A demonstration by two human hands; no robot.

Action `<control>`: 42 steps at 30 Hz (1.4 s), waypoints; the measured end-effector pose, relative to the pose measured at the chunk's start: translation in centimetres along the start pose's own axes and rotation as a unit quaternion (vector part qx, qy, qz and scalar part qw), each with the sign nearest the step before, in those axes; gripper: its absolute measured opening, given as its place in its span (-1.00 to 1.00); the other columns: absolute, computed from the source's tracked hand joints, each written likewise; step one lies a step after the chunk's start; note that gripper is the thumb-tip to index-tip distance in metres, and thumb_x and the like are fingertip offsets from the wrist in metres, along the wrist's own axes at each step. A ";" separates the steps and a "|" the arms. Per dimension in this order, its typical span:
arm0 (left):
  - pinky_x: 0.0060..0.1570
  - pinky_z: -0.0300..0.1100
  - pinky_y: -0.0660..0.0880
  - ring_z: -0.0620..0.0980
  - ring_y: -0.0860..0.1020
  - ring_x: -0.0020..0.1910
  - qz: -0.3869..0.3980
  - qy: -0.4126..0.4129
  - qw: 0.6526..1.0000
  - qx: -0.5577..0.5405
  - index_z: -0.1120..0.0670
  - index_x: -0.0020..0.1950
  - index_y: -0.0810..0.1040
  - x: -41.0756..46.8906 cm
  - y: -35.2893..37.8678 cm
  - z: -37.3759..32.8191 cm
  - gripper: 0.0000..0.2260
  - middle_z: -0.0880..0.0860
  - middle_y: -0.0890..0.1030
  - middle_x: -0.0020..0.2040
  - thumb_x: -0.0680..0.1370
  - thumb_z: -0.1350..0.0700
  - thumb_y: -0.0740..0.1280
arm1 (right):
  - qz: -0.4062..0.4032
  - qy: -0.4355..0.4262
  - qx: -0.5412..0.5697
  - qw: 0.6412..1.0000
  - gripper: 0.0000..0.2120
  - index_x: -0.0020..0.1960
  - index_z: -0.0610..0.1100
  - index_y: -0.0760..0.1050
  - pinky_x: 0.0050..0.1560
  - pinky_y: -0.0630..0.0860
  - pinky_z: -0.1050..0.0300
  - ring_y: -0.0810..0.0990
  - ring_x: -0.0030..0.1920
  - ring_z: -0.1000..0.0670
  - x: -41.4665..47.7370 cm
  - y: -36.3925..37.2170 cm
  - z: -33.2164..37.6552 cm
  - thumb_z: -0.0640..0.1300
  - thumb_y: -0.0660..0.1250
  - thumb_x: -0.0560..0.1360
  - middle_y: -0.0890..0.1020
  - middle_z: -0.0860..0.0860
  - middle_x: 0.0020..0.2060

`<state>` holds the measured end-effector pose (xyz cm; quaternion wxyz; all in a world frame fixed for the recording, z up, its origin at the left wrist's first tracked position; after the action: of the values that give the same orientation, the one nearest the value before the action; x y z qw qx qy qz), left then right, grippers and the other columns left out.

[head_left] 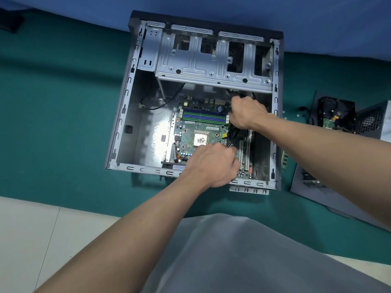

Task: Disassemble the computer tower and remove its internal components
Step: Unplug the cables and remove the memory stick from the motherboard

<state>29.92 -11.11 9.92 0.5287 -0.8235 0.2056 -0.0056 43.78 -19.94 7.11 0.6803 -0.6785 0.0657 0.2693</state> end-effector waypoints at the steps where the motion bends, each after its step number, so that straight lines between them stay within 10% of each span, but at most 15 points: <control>1: -0.31 -0.10 0.29 0.06 0.45 -0.37 0.000 0.000 1.000 0.001 0.09 -0.17 0.43 0.0 0.0 0.0 -0.75 0.06 0.51 -0.32 0.57 -0.01 0.09 | -0.009 0.002 -0.003 1.000 -0.75 0.14 -0.20 0.40 -0.14 0.37 -0.05 0.52 -0.04 -0.27 0.0 0.0 -0.1 -0.07 0.10 0.58 0.56 -0.20 0.03; 15: -0.30 -0.10 0.26 0.06 0.43 -0.36 -0.007 -0.001 1.000 0.001 0.08 -0.16 0.43 0.0 0.1 0.0 -0.75 0.06 0.53 -0.30 0.57 -0.02 0.08 | 0.016 0.002 -0.019 1.000 -0.94 -0.04 -0.13 0.28 -0.16 0.38 -0.05 0.41 -0.16 -0.18 -0.1 -0.2 -0.2 -0.17 0.15 0.52 0.41 -0.10 -0.16; 24: -0.33 -0.11 0.27 0.05 0.41 -0.41 -0.008 -0.001 1.000 0.004 0.08 -0.19 0.41 0.0 0.0 0.0 -0.76 0.05 0.49 -0.34 0.57 -0.01 0.09 | 0.021 0.026 0.052 0.998 -0.70 -0.23 -0.18 0.35 -0.18 0.43 -0.01 0.48 -0.23 -0.17 -0.1 0.0 -0.3 -0.04 0.15 0.61 0.50 -0.09 -0.26; 38: -0.30 -0.09 0.26 0.10 0.43 -0.35 -0.005 -0.002 1.000 0.005 0.08 -0.17 0.41 0.0 0.0 0.1 -0.76 0.07 0.50 -0.30 0.57 -0.02 0.08 | 0.014 0.040 0.057 0.998 -0.96 -0.10 -0.20 0.46 -0.18 0.44 0.02 0.49 -0.20 -0.20 -0.6 -0.2 -0.1 -0.28 0.26 0.46 0.51 -0.14 -0.16; 42: -0.30 -0.10 0.26 0.08 0.44 -0.35 -0.004 -0.001 1.000 0.002 0.08 -0.17 0.42 0.0 0.0 0.0 -0.76 0.06 0.51 -0.31 0.57 -0.02 0.08 | 0.032 0.039 0.042 0.998 -0.77 -0.21 -0.15 0.37 -0.18 0.40 0.00 0.45 -0.21 -0.16 -0.4 -0.3 0.0 -0.06 0.21 0.57 0.46 -0.07 -0.27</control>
<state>29.89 -11.08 9.88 0.5305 -0.8233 0.2017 -0.0074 43.55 -20.05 7.54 0.6962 -0.6566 0.1253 0.2617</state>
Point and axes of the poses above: each hand's wrist, its own x-axis towards the middle knuckle, its own y-axis out of the palm, z = x × y, the point moved 3 cm from there along x, towards the middle knuckle
